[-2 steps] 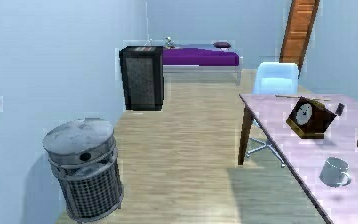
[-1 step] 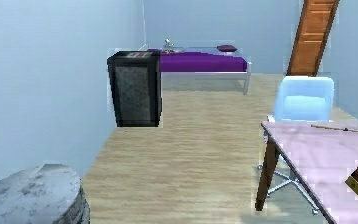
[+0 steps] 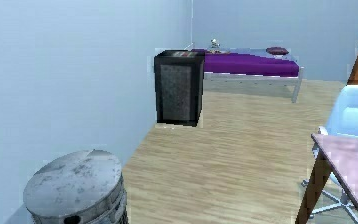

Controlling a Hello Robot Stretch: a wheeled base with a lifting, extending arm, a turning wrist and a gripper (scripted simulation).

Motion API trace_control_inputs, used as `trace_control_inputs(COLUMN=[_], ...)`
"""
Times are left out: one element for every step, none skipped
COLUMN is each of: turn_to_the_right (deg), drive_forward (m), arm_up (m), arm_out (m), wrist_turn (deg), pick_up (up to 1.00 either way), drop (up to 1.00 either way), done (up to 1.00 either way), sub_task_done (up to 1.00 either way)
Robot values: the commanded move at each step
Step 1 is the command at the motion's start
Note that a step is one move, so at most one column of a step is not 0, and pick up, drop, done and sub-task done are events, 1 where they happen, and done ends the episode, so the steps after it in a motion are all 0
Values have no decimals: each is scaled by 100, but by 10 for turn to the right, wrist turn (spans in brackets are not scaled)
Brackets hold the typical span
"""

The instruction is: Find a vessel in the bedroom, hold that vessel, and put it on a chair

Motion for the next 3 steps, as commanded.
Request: trace_control_inputs(turn_to_the_right=[0,0,0], drive_forward=[0,0,0], arm_up=[50,36,0], arm_out=[0,0,32], wrist_turn=[0,0,0], pick_up=[0,0,0], drop=[0,0,0], done=[0,0,0], sub_task_done=[0,0,0])
